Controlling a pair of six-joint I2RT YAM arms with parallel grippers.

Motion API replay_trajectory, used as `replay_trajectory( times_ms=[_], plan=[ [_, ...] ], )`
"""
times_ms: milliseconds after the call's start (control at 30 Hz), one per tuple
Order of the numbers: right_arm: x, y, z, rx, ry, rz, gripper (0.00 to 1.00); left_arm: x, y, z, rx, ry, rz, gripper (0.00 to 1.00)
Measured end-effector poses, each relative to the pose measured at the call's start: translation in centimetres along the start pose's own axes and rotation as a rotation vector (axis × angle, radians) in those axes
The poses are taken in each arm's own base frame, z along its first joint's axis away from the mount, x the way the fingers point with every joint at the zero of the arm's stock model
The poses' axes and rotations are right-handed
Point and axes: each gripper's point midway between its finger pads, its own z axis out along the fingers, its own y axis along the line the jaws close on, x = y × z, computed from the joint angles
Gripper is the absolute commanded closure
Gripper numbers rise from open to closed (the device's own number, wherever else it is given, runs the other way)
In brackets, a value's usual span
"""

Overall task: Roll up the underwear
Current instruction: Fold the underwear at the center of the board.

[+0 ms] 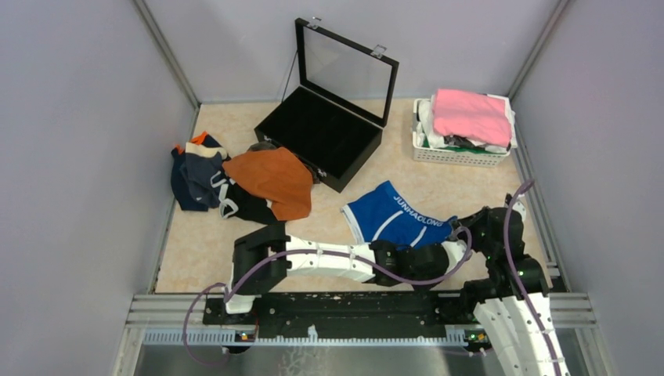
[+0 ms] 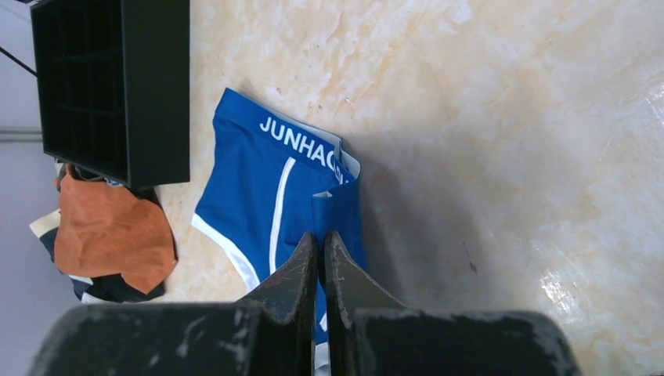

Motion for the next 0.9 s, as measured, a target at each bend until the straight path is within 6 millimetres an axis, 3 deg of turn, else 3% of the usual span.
replay_trajectory(
  times_ms=[200,500,900],
  plan=[
    [-0.1,-0.4,0.1,0.023,-0.003,-0.008,1.0,-1.5,1.6,-1.4,0.021,-0.024,-0.043,1.0],
    [-0.1,-0.4,3.1,0.075,0.06,-0.106,1.0,-3.0,8.5,-3.2,-0.027,-0.049,-0.134,1.0],
    [-0.5,3.3,6.6,-0.004,0.145,-0.129,1.0,-3.6,13.0,-6.3,-0.105,-0.069,-0.127,1.0]
  ],
)
